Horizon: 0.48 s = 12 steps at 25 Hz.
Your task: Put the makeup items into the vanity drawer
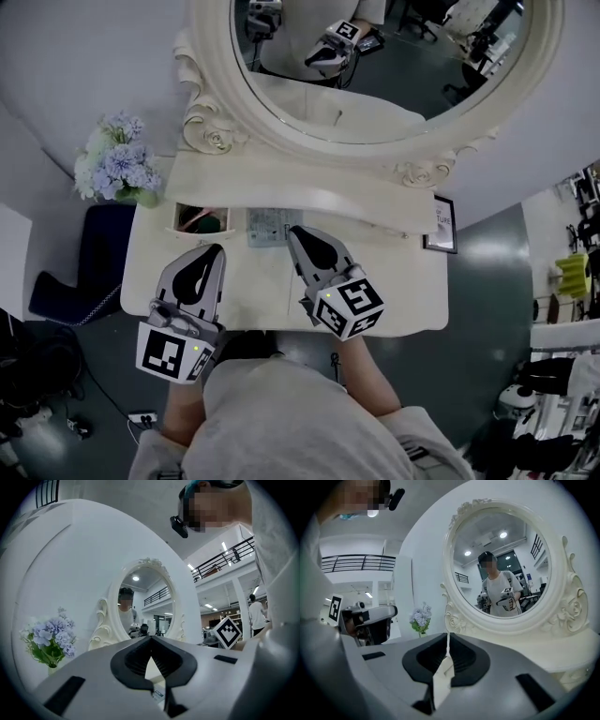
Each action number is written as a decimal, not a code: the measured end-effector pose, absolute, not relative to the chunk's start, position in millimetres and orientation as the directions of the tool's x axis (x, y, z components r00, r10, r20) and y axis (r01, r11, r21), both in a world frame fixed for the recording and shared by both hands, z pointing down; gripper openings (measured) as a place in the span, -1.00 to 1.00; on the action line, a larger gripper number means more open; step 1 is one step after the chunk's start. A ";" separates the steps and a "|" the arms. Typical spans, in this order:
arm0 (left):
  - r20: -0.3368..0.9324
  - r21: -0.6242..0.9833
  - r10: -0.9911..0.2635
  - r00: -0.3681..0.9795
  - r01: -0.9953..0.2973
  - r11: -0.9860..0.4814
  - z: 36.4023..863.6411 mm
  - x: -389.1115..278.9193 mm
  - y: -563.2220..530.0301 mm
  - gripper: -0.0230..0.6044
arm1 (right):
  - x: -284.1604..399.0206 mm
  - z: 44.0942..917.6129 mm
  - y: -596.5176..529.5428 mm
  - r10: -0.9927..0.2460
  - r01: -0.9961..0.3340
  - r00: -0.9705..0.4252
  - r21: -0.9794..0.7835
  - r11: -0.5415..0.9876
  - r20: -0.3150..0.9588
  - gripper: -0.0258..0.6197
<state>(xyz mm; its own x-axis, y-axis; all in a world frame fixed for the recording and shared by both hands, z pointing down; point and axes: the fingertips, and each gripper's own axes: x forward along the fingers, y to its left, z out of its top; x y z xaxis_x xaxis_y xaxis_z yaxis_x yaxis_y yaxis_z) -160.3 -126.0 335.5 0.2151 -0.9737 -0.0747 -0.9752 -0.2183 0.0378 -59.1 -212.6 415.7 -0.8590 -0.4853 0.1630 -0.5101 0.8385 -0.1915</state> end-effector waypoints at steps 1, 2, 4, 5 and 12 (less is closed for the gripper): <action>-0.076 0.035 -0.971 0.226 -0.973 -0.229 333.9 -155.0 -126.5 -0.88 | -52.4 410.9 -211.6 -0.495 -0.517 -0.855 -0.196 0.833 0.152 -0.83; -0.077 0.032 -0.969 0.236 -0.970 -0.239 332.3 -149.8 -126.7 -0.88 | -45.8 405.9 -210.4 -0.506 -0.525 -0.851 -0.196 0.828 0.141 -0.83; -0.080 0.025 -0.963 0.258 -0.965 -0.260 328.8 -139.7 -126.5 -0.88 | -33.2 396.5 -207.1 -0.528 -0.542 -0.840 -0.182 0.820 0.126 -0.83; -0.082 0.021 -0.960 0.267 -0.963 -0.270 327.0 -134.8 -126.0 -0.88 | -27.3 391.9 -204.8 -0.538 -0.551 -0.834 -0.170 0.817 0.120 -0.83; -0.094 -0.006 -0.943 0.320 -0.947 -0.321 314.4 -104.3 -118.2 -0.88 | 8.6 359.7 -184.5 -0.589 -0.591 -0.806 -0.128 0.796 0.057 -0.83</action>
<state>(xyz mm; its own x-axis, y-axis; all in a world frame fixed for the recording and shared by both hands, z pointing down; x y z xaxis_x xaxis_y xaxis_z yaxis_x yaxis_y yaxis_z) -104.3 -118.2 314.4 0.3201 -0.9428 -0.0936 -0.9471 -0.3209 -0.0063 8.6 -184.5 359.7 -0.8060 -0.5891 0.0565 -0.5911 0.7963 -0.1285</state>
